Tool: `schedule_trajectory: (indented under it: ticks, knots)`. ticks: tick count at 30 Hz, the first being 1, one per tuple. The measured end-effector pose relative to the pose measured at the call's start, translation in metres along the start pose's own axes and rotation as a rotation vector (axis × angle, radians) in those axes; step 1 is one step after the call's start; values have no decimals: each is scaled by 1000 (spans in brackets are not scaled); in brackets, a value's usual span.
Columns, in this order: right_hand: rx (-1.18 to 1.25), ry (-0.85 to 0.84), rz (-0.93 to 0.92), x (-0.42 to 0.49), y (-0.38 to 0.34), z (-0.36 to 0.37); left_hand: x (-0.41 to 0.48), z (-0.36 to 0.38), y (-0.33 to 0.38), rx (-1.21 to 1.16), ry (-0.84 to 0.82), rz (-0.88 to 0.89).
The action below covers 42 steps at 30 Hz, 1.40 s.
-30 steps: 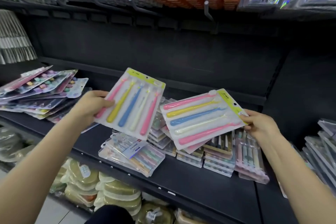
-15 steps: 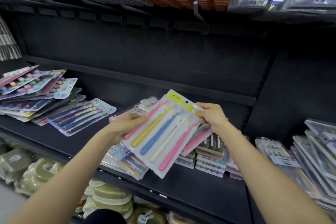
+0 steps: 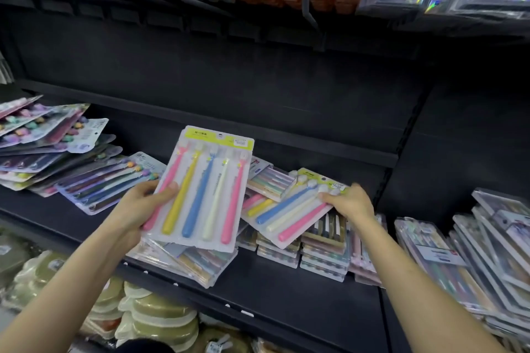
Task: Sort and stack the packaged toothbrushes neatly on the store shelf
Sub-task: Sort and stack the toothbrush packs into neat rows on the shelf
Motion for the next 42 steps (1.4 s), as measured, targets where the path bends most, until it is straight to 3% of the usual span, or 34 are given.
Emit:
schedule_trajectory:
  ticks: [5,12,15,19,23,27,34,42]
  knots:
    - [149,285,-87,-8,-17,-5,-4,28,-6,-20,32,-9]
    - [515,499,-169,-22,-12,-65,-4,52,-9,8,2,-65]
    - [690,445,-208,-25,0,-86,-5,56,-6,41,-31,-52]
    - [857,163,-238,-41,-25,-60,-6,63,-5,77,-93,-44]
    - [814,-5,-374,-68,-75,1,-10,67,-9,93,-109,-61]
    - [703,-17,-345,-68,-92,33,-4,45,-14,50,-97,-93]
    - [544,17,-342,-86,-132,80,-6,19,-8,-102,-232,-142]
    - [44,-80,-467,-93,-158,129,21,-79,1,-94,83,-63]
Point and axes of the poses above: each hand's wrist, its own x-axis towards the middle knuckle, its own z-axis out of the palm, y = z × x, the point moved 5 cm from there along x, towards the middle knuckle, and after that the axes turned 5 degrees about y, right-handed, at the moved point
